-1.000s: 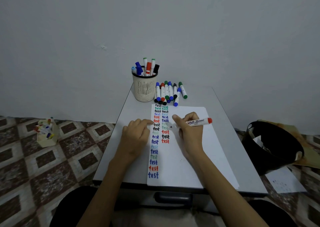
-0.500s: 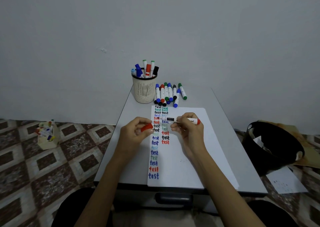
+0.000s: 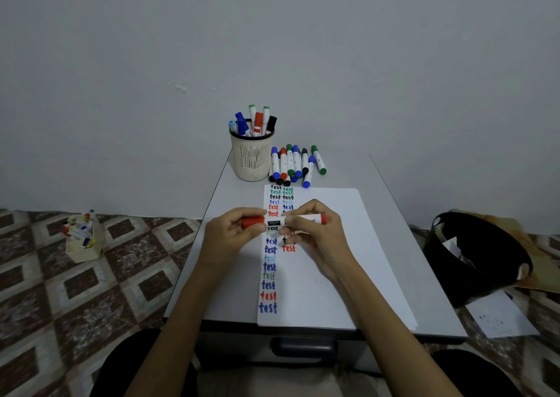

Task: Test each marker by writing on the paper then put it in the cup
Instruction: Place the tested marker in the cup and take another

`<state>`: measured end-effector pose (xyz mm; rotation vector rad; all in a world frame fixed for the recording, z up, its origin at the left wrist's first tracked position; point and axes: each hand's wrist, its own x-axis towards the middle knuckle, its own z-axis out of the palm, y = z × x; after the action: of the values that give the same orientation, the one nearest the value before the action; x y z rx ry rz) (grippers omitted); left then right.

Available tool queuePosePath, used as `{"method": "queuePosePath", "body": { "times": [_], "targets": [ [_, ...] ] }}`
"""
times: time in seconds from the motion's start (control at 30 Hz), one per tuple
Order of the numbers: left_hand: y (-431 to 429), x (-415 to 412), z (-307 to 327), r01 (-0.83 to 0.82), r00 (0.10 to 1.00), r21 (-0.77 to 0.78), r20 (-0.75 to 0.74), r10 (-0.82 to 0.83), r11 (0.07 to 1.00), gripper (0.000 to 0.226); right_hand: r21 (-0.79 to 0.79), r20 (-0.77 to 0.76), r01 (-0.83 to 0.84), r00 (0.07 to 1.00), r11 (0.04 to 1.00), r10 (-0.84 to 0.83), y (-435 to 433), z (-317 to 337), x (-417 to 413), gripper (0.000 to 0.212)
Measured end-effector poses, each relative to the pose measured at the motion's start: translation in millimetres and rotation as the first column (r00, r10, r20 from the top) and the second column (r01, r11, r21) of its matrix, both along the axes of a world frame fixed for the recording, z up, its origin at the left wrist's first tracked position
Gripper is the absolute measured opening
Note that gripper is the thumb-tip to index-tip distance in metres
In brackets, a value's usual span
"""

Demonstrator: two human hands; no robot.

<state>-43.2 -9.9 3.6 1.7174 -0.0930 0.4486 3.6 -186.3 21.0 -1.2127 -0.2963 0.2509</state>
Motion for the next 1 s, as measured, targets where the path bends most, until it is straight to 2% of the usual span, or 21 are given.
{"method": "queuePosePath", "body": {
  "times": [0.13, 0.27, 0.33, 0.57, 0.7, 0.9, 0.97, 1.0],
  "targets": [
    [1, -1, 1, -0.059, 0.998, -0.164, -0.003, 0.060, 0.985, 0.023, -0.176, 0.136, 0.093, 0.988, 0.980, -0.070, -2, -7, 4, 0.013],
    [0, -2, 1, -0.050, 0.999, -0.186, 0.001, 0.051, 0.981, 0.021, -0.285, 0.343, 0.129, 0.939, 0.950, -0.024, 2, -17, 6, 0.015],
    [-1, -3, 2, -0.042, 0.999, -0.194, 0.021, 0.047, 0.980, 0.022, -0.314, 0.379, 0.141, 0.925, 0.939, -0.012, 1, -18, 6, 0.018],
    [-2, -6, 5, -0.029, 0.995, -0.066, 0.091, 0.035, 0.997, 0.024, -0.305, 0.313, 0.101, 0.950, 0.947, -0.001, 0, -18, 7, 0.010],
    [-3, -4, 5, -0.043, 0.992, -0.031, 0.120, 0.047, 0.999, 0.024, -0.306, 0.325, 0.108, 0.946, 0.946, -0.003, 2, -20, 9, 0.013],
    [-3, -1, 4, -0.102, 0.980, 0.003, 0.169, 0.100, 0.995, 0.025, -0.293, 0.457, 0.174, 0.889, 0.940, -0.022, 6, -19, 10, 0.020],
    [-3, -1, 3, -0.120, 0.979, 0.053, 0.173, 0.109, 0.991, 0.025, -0.389, 0.544, 0.218, 0.838, 0.895, 0.032, 9, -18, 11, 0.026],
    [-3, -2, 3, -0.134, 0.977, 0.071, 0.174, 0.120, 0.988, 0.026, -0.469, 0.609, 0.279, 0.789, 0.838, 0.078, 11, -17, 13, 0.029]
  ]
}}
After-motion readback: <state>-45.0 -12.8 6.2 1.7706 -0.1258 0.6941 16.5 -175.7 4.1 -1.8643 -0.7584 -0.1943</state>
